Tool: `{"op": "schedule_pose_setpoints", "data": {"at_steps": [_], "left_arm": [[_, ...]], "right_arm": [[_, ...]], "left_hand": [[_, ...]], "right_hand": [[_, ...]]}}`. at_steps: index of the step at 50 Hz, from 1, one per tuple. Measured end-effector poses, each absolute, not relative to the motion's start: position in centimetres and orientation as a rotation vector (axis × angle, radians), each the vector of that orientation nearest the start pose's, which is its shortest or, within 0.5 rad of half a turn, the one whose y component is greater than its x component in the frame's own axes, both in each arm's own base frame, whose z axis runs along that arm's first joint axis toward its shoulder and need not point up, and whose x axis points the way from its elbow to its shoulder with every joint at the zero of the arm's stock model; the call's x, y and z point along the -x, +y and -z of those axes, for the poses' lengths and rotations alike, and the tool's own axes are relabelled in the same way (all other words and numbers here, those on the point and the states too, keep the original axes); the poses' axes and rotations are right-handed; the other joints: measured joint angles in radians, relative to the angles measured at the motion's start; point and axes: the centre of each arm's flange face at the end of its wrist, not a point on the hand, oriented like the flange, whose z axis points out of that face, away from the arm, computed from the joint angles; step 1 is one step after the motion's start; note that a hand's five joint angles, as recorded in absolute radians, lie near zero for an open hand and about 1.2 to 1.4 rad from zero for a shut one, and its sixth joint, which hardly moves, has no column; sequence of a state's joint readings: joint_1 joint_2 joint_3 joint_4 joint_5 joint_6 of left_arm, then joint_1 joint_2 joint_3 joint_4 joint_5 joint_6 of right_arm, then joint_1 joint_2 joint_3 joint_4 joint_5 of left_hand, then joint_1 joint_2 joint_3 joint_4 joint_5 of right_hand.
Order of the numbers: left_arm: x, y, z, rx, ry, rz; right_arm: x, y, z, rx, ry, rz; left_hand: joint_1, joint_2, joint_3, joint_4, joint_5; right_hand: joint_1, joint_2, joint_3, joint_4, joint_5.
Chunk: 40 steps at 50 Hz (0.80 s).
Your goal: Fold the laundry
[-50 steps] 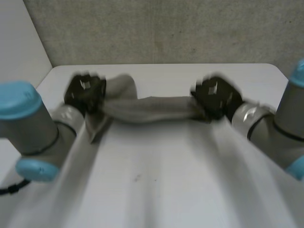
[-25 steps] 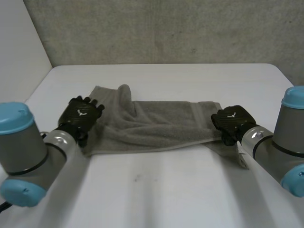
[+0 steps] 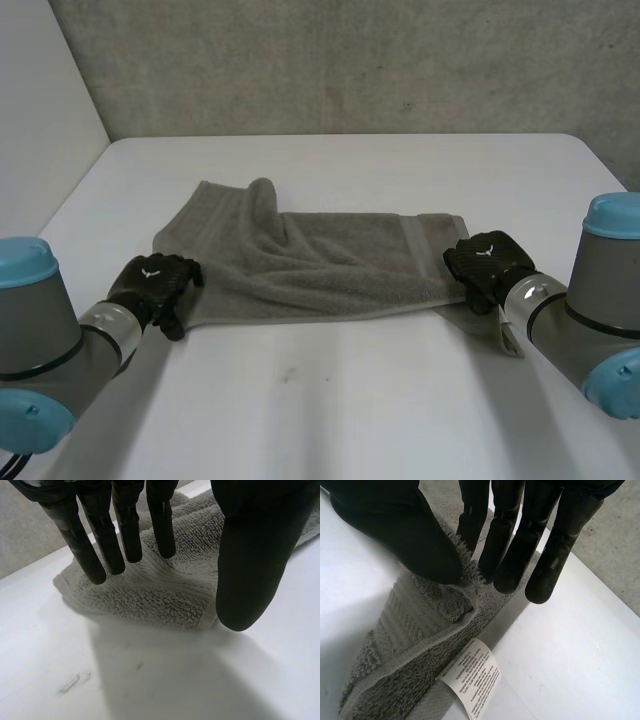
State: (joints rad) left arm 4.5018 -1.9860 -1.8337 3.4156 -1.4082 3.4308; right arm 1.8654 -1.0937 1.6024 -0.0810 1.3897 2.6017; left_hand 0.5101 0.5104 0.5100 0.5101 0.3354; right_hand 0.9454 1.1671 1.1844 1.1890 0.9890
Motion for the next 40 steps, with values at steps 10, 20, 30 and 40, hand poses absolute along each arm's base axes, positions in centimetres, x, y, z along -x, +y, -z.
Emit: {"op": "schedule_pose_setpoints", "data": {"at_steps": [10, 20, 30, 40], "left_arm": [[21.3, -28.0, -12.1, -0.827, 2.571, 1.786], [21.6, -28.9, -11.2, -0.840, 2.577, 1.774], [22.0, -29.8, -10.9, -0.845, 2.569, 1.783], [22.6, -30.1, -14.1, -0.844, 2.471, 1.912]], "right_arm": [[-24.2, -28.8, -14.6, 1.204, 2.329, 1.700], [-24.2, -28.9, -14.4, 1.205, 2.332, 1.694], [-24.2, -28.8, -14.4, 1.204, 2.332, 1.695], [-24.2, -29.3, -16.1, 1.197, 2.305, 1.759]], "left_hand": [[0.069, 0.066, 0.065, 0.066, 0.064], [0.105, 0.105, 0.106, 0.106, 0.102], [0.408, 0.405, 0.404, 0.405, 0.395], [0.630, 0.668, 0.663, 0.667, 0.655]], "right_hand": [[0.000, 0.000, 0.000, 0.000, 0.001], [0.000, 0.000, 0.000, 0.000, 0.002], [0.000, 0.000, 0.000, 0.000, 0.002], [0.000, 0.000, 0.000, 0.000, 0.002]]}}
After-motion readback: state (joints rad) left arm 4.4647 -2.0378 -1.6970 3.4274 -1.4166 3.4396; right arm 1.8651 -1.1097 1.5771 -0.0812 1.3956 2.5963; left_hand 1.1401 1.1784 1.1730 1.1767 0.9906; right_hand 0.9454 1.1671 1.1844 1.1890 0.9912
